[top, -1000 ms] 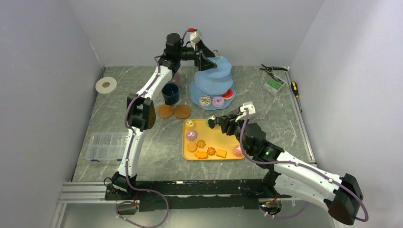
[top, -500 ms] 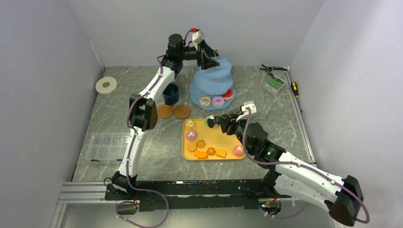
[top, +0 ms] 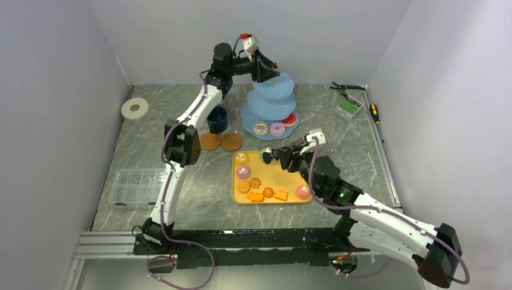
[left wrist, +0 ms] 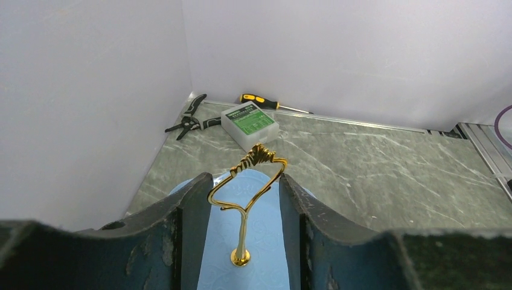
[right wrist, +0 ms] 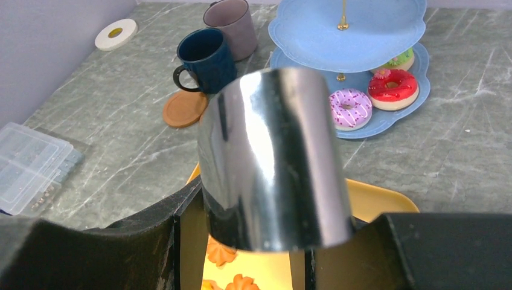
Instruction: Serve the afternoon tea
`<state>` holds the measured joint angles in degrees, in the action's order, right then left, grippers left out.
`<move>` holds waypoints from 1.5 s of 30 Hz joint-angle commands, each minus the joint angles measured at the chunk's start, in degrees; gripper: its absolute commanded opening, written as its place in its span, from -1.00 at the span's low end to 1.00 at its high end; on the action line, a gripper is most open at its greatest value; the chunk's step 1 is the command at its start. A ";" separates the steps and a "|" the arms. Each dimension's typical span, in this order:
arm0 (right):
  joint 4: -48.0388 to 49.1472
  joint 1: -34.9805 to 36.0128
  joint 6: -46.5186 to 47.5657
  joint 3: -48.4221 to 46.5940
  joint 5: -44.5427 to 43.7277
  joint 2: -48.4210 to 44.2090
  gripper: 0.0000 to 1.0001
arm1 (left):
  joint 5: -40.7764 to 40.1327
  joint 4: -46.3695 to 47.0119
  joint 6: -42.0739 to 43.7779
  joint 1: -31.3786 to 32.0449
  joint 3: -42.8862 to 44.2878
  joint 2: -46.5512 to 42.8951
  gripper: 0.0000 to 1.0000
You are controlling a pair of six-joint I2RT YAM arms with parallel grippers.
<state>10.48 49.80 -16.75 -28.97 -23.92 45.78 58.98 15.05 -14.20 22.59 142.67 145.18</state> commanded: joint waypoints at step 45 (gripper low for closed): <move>7.63 -8.31 7.31 0.40 -4.14 0.86 -0.44 | -48.75 20.03 28.61 13.92 -42.79 -28.36 -0.77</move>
<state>12.12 44.53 -11.03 -28.86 -28.91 45.65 15.70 24.53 8.08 35.51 103.46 122.48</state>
